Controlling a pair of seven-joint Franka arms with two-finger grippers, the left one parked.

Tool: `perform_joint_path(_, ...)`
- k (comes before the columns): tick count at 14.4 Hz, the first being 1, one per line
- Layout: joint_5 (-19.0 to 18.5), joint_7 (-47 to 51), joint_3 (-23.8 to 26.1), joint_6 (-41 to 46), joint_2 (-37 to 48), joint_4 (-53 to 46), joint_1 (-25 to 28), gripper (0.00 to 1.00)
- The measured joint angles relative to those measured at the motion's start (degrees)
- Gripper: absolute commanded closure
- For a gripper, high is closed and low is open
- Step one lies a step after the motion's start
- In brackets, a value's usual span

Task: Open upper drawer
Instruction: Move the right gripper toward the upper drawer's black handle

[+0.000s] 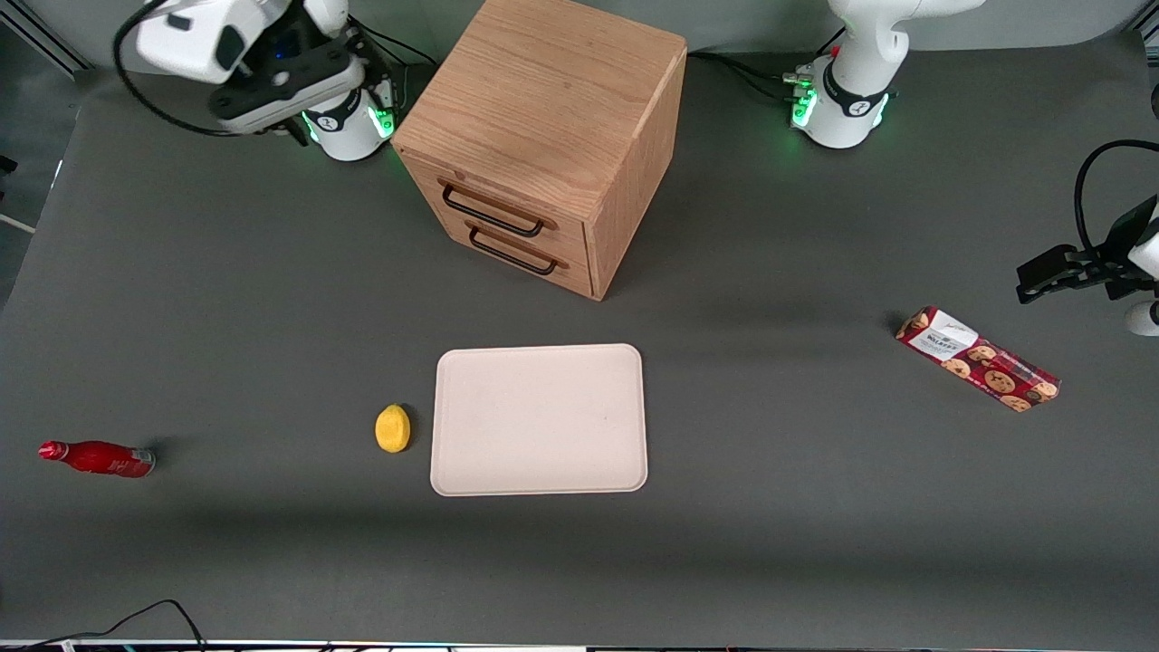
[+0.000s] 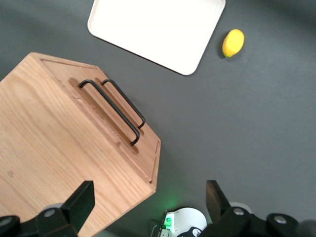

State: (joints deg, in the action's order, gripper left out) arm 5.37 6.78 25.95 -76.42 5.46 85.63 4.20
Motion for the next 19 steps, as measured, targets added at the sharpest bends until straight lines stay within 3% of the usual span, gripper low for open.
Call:
perform_joint_path(9,1.4,-0.4,2.5,-1.2,-1.7,0.0,0.0,0.00)
perform_joint_path(16,14.4,-24.3,3.2,-1.2,-7.2,0.4,-0.5,0.00)
perform_joint_path(19,15.5,-27.1,2.7,-0.8,-11.1,0.4,-0.8,0.00)
